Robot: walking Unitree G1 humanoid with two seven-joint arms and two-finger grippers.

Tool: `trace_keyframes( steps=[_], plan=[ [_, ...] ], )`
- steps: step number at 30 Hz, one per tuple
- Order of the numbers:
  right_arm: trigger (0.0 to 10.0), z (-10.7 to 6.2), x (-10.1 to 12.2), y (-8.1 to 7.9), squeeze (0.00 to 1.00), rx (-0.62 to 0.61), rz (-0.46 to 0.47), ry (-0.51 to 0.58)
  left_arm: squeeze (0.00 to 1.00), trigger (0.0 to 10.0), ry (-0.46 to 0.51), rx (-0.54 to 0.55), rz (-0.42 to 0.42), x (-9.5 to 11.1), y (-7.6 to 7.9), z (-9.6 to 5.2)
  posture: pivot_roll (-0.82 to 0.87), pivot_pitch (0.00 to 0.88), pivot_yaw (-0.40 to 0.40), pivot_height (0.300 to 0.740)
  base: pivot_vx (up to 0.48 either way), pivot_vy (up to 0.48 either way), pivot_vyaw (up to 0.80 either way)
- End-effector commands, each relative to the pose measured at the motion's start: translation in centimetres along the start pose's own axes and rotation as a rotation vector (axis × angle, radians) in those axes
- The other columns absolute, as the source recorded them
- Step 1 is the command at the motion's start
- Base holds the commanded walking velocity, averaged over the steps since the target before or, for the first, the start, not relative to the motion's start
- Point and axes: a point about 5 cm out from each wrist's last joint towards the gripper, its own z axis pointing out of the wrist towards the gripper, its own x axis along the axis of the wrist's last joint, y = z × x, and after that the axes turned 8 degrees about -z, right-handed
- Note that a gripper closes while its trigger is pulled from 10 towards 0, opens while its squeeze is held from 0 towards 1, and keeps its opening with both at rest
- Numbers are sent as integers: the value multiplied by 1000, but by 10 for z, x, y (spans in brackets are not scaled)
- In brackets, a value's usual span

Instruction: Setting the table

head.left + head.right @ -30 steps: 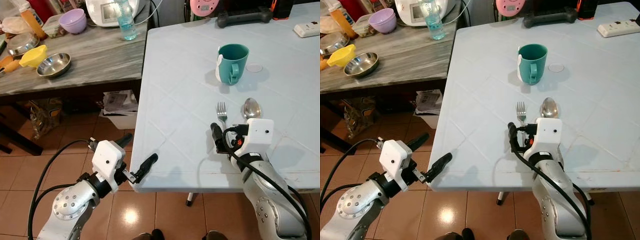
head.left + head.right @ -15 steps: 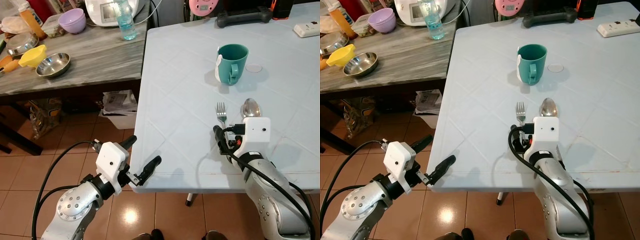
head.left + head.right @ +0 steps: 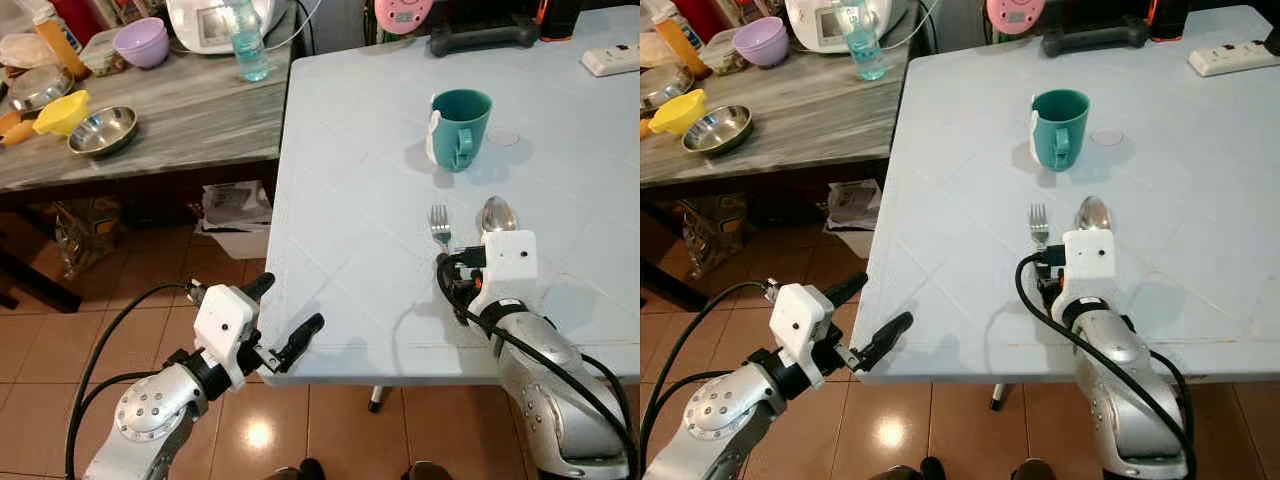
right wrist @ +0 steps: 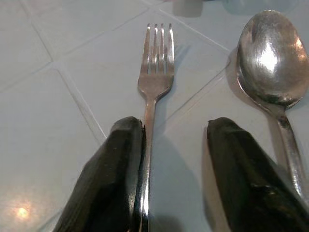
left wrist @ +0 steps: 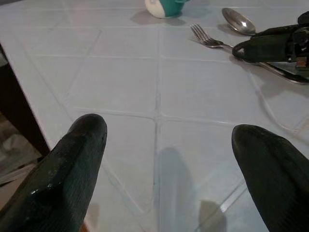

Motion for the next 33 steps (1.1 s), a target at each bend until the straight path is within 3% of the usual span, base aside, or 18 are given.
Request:
trace_keyframes(
  steps=[1, 15, 33],
  plan=[
    [0, 2, -27, -11, 0, 54, 0, -132, 0, 10000, -18, 10, -5, -2, -1, -2, -230, 214, 180, 740, 0, 0, 0],
    [0, 15, -29, -11, 0, 88, -58, -116, 0, 10000, -23, 17, -15, -3, 0, -2, -228, 209, 178, 740, 0, 0, 0],
    [0, 9, -42, -16, 0, 105, -47, -134, 0, 10000, -29, -7, -22, -2, 3, 0, -233, 213, 186, 740, 0, 0, 0]
  ],
)
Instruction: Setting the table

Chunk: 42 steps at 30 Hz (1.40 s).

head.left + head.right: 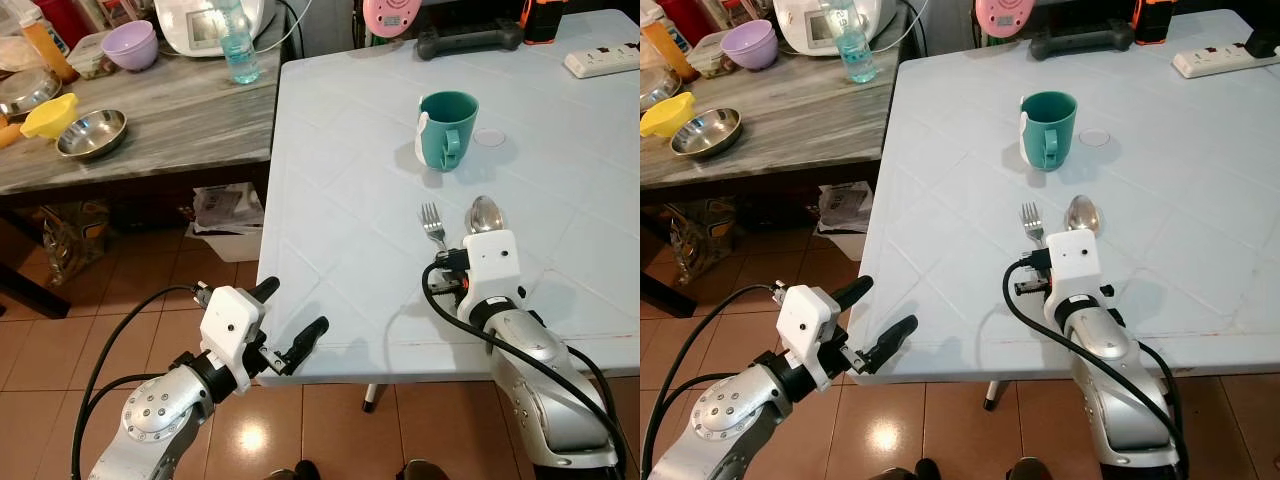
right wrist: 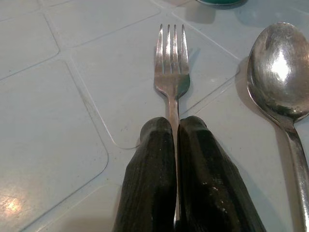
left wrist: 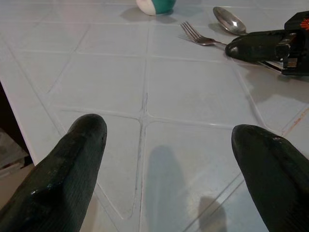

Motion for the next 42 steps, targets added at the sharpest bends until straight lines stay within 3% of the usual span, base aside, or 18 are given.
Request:
trace_keyframes(
  steps=[1, 14, 20, 30, 33, 34, 35, 36, 37, 42],
  plan=[
    [0, -1, -34, -13, 0, 53, 24, -164, 0, 10000, -14, -12, 5, 0, 0, -2, -233, 213, 186, 740, 0, 0, 0],
    [0, 1, -26, -6, 0, -3, 63, -107, 0, 10000, 9, 58, 21, 1, -10, 3, -233, 205, 186, 740, 0, 0, 0],
    [0, 1, 5, 7, 0, -89, 116, 95, 0, 10000, 65, 181, 36, 10, -29, 6, -233, 194, 186, 740, 0, 0, 0],
    [0, -2, 30, 3, 0, -82, 150, 247, 0, 10000, 120, 305, 71, 17, -48, 9, -240, 174, 186, 740, 0, 0, 0],
    [1922, -4, 36, 2, 0, -94, 128, 284, 0, 10000, 128, 342, 69, 16, -51, 10, -243, 170, 186, 740, 0, 0, 0],
    [1922, -5, 36, 2, 0, -97, 127, 289, 0, 10000, 130, 347, 71, 16, -52, 10, -244, 169, 186, 740, 0, 0, 0],
    [4275, -5, 37, 2, 0, -99, 126, 293, 0, 10000, 131, 352, 72, 16, -52, 10, -244, 169, 186, 740, 0, 0, 0],
    [4275, -5, 37, 1, 0, -97, 125, 299, 0, 10000, 131, 356, 68, 15, -52, 10, -244, 169, 186, 740, 0, 0, 0],
    [10000, -6, 38, 1, 0, -94, 117, 308, 0, 10000, 129, 367, 68, 14, -53, 10, -246, 166, 187, 740, 0, 0, 0],
    [10000, -11, 43, 1, 0, -103, 83, 357, 0, 10000, 124, 426, 71, 11, -57, 8, -248, 161, 188, 740, 0, 0, 0]
  ],
)
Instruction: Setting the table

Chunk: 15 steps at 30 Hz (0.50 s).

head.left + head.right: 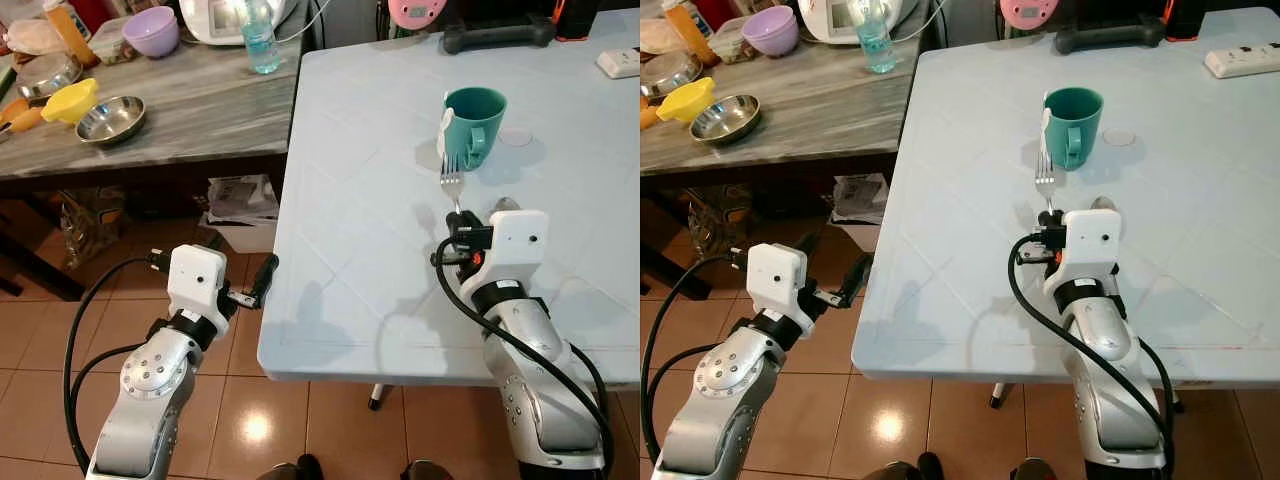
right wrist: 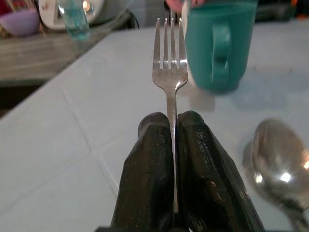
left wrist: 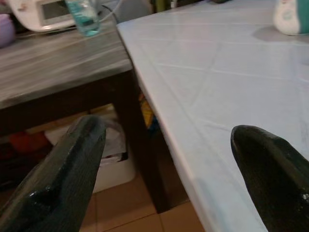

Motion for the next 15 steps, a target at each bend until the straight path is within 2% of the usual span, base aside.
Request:
trace_keyframes(
  steps=[1, 6, 15],
  plan=[
    [10000, -4, 10, -3, 0, 6, -25, 63, 0, 10000, -1, 72, 19, -2, -10, -4, -248, 161, 188, 740, 0, 0, 0],
    [10000, -9, 11, 1, 0, -26, -25, 77, 0, 10000, -4, 107, 27, -6, -12, -4, -244, 158, 183, 740, 0, 0, 0],
    [10000, -15, 6, 2, 0, -41, -42, 71, 0, 10000, 28, 300, -34, -10, -29, -1, -249, 160, 190, 740, 0, 0, 0]
  ],
)
